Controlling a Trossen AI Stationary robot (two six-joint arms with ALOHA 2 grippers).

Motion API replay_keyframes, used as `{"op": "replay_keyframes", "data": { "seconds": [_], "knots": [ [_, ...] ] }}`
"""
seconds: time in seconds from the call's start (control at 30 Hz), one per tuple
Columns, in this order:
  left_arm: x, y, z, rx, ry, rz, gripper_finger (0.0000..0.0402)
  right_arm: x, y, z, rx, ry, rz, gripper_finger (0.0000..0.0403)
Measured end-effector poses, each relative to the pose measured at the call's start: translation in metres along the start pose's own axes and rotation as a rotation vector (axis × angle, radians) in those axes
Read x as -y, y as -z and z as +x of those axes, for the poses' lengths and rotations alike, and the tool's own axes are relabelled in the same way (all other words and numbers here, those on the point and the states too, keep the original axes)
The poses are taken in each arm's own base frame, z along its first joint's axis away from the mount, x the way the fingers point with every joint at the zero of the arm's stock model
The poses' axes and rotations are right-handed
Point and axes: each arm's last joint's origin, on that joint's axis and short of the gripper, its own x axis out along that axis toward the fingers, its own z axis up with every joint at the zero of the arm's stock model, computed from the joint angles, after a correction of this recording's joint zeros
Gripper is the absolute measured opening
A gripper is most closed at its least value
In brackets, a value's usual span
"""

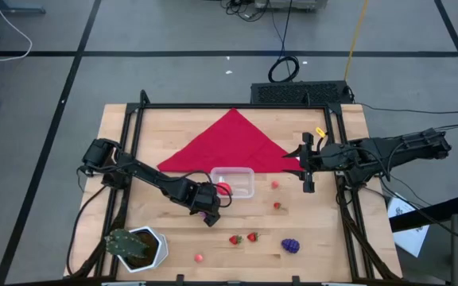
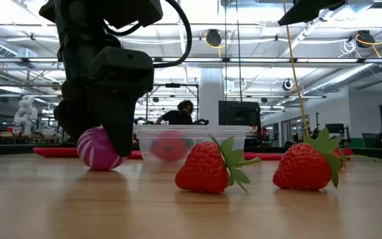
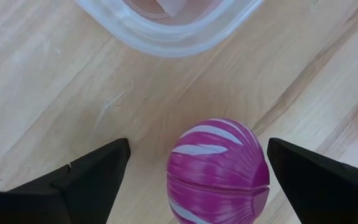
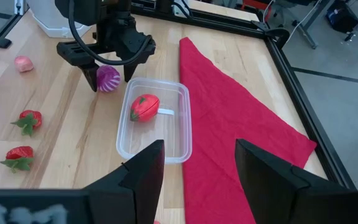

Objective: Pick and placing Produce into tupperware
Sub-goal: Put the red onion in the transparent bin

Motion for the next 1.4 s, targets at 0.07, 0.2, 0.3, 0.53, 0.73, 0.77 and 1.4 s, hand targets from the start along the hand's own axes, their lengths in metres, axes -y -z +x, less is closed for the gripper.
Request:
{"op": "replay_keyframes", "data": {
  "seconds": [0.07,0.2,0.3,0.53,0.73,0.77,1.4],
  "knots": [
    [0.0,0.0,0.0,0.0,0.0,0.0,0.0397,0.0,0.0,0.0,0.0,0.0,0.0,0.0187],
    [0.0,0.0,0.0,0.001,0.0,0.0,0.0397,0.0,0.0,0.0,0.0,0.0,0.0,0.0187],
    [0.0,0.0,0.0,0.001,0.0,-0.001,0.0397,0.0,0.0,0.0,0.0,0.0,0.0,0.0187],
    [0.0,0.0,0.0,0.002,-0.001,-0.005,0.0392,0.0,0.0,0.0,0.0,0.0,0.0,0.0187],
    [-0.001,0.0,0.0,0.002,-0.013,-0.008,0.0324,0.0,0.0,0.0,0.0,0.0,0.0,0.0187],
    [-0.002,0.0,0.0,0.001,-0.014,-0.008,0.0311,0.0,0.0,0.0,0.0,0.0,0.0,0.0187],
    [0.001,-0.001,-0.01,0.005,0.032,-0.016,0.0245,0.0,0.0,0.0,0.0,0.0,0.0,0.0187]
  ]
}}
